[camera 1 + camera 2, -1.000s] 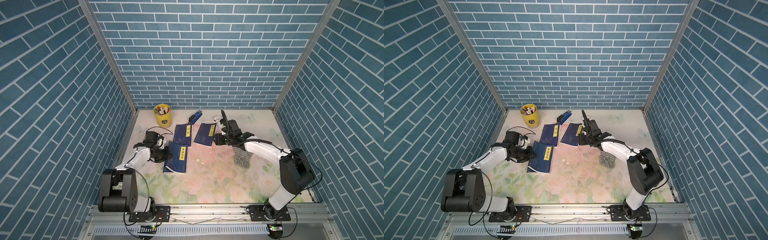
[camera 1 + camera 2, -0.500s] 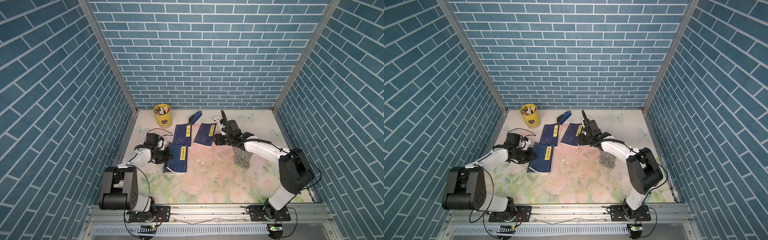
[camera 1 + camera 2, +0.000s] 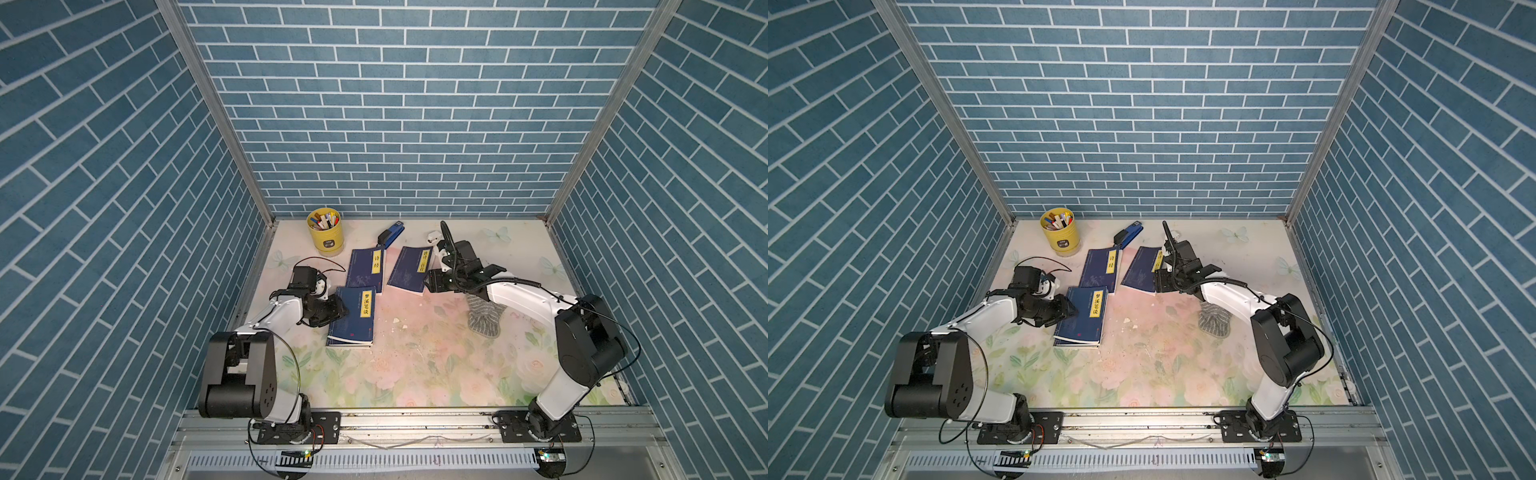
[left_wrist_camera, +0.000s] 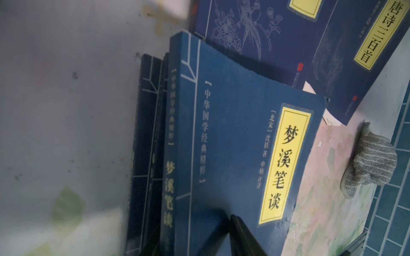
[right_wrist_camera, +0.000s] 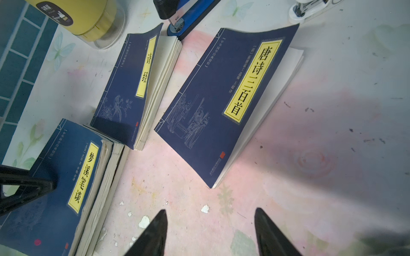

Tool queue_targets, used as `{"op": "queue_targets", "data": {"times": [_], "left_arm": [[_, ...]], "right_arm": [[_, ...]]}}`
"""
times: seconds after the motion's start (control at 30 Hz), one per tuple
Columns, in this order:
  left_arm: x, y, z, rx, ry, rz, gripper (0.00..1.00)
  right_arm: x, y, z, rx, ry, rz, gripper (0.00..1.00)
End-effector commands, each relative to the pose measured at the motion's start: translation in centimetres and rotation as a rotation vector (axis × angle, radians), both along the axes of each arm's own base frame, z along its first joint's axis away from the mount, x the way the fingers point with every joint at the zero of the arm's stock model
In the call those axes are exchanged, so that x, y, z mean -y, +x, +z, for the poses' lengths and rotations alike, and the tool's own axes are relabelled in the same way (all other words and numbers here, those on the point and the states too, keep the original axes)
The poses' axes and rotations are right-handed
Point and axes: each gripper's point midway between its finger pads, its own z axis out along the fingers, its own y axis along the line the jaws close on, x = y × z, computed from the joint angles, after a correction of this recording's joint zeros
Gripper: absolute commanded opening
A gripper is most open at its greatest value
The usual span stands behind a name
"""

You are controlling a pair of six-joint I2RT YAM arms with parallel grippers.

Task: Wipe the cover of the book
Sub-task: Place the book on the book.

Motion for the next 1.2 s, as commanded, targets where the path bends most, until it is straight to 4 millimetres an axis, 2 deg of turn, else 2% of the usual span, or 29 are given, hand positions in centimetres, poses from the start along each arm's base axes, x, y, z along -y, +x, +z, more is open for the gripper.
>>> {"op": "queue_targets", "data": {"times": [0.0, 0.2, 0.67, 0.87, 1.17], "left_arm": [[-1.1, 0.1, -0.6, -0.015, 0.058, 0.019, 0.51], [-1.6, 0.5, -0.6, -0.005, 0.092, 0.026, 0.55], [-1.8, 1.4, 0.7, 0.063, 0.098, 0.037, 0.66], [-1.4, 1.5, 1.6, 0.109, 0.05, 0.091, 0.67], [-3.2, 1.1, 2.1, 0.143, 0.128, 0.169, 0.66]], "right_arm": [[-0.5, -0.8, -0.8, -0.026, -0.007, 0.04, 0.62], [-2.1, -2.2, -1.6, -0.04, -0.044, 0.088, 0.62], [-7.9, -6.1, -3.5, -0.071, -0.12, 0.231, 0.62], [-9.8, -6.7, -5.0, -0.078, -0.171, 0.224, 0.62], [-12.1, -7.5, -6.8, -0.071, -0.262, 0.247, 0.61]]}}
